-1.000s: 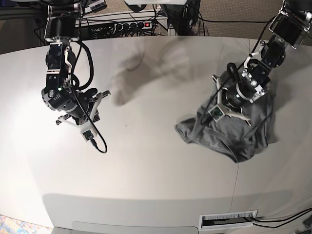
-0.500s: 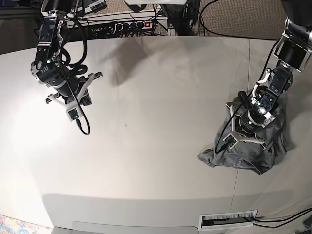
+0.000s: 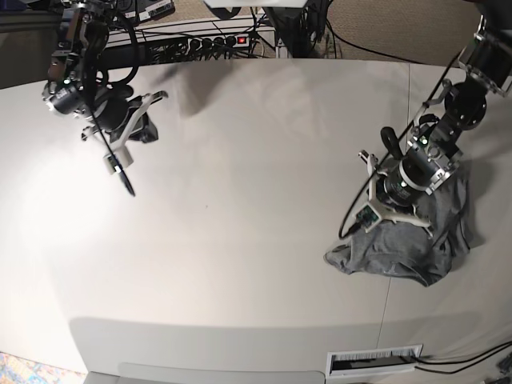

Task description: Fold the T-shirt properly

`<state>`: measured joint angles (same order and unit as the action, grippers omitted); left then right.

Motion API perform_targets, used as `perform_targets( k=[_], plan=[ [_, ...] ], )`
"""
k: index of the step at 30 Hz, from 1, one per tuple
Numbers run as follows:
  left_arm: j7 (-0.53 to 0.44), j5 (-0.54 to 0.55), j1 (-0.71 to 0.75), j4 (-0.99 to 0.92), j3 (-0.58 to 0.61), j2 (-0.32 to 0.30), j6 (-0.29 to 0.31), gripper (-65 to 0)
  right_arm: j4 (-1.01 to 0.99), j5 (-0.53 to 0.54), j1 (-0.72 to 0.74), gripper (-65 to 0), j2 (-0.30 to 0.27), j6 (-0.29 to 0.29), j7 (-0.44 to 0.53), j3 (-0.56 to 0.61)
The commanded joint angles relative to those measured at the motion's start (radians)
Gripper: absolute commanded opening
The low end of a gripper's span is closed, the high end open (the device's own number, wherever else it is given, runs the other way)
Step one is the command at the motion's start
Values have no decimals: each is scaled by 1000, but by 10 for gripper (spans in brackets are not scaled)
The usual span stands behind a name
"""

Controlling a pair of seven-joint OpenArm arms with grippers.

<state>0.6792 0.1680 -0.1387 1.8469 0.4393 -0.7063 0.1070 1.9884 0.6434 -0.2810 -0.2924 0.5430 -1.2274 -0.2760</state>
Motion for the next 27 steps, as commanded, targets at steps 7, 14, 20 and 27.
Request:
perform_targets(
  k=[7, 14, 20, 27],
  plan=[
    [-5, 29, 278, 200, -247, -13, -47, -650, 132, 109, -94, -650, -13, -1, 32, -170],
    [-6, 58, 584, 382, -493, -5, -48, -650, 189, 120, -219, -650, -12, 0, 34, -180],
    [-8, 80, 806, 436, -605, 48, -47, -650, 208, 119, -318, -650, -13, 2, 37, -180],
    [-25, 80, 978, 436, -667, 185, -41, -650, 208, 119, -487, -650, -12, 3, 38, -180]
  ],
)
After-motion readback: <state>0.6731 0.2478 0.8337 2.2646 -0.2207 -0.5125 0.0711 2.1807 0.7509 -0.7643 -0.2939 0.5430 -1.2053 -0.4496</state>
